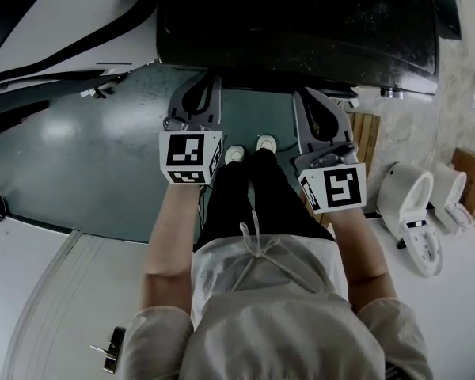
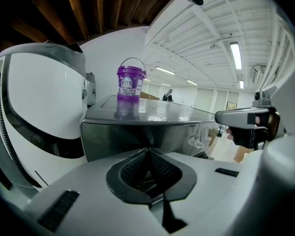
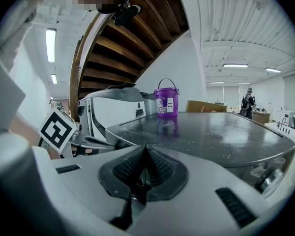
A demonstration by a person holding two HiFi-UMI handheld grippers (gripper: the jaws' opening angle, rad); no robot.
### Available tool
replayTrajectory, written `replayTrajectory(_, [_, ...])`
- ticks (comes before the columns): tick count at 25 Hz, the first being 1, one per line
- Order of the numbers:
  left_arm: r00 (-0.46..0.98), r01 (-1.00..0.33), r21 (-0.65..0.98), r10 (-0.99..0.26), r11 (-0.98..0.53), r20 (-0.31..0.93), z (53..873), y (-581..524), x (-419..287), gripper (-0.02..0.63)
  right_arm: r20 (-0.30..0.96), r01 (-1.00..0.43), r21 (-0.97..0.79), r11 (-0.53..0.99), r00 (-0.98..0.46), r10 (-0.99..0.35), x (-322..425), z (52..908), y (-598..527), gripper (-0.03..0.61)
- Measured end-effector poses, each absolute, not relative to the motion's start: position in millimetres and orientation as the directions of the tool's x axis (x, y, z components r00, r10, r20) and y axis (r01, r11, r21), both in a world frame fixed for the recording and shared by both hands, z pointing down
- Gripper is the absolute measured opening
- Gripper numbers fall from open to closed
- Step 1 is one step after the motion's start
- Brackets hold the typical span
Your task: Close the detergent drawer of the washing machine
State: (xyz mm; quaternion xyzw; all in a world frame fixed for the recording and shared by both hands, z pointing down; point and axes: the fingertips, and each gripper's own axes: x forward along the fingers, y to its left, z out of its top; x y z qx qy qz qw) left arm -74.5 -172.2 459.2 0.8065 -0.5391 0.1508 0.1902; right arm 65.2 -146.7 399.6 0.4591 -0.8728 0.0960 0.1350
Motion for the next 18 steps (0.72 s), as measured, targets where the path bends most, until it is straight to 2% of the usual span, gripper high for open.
replayTrajectory(3, [0.388, -0.921, 0.204, -0.817, -0.331, 0.427, 447, -168, -77, 0.018, 0.325, -0.827, -0.037, 0.562, -0.541, -0.775, 65, 392, -139, 0.008])
replayTrajectory(18, [0.504, -0.861, 0.11, -0.805, -0.496, 0.314, 333, -78, -82, 0.02, 0.249, -0.812, 0.026, 0.583, -0.56, -0.79, 57, 313, -62, 0.008])
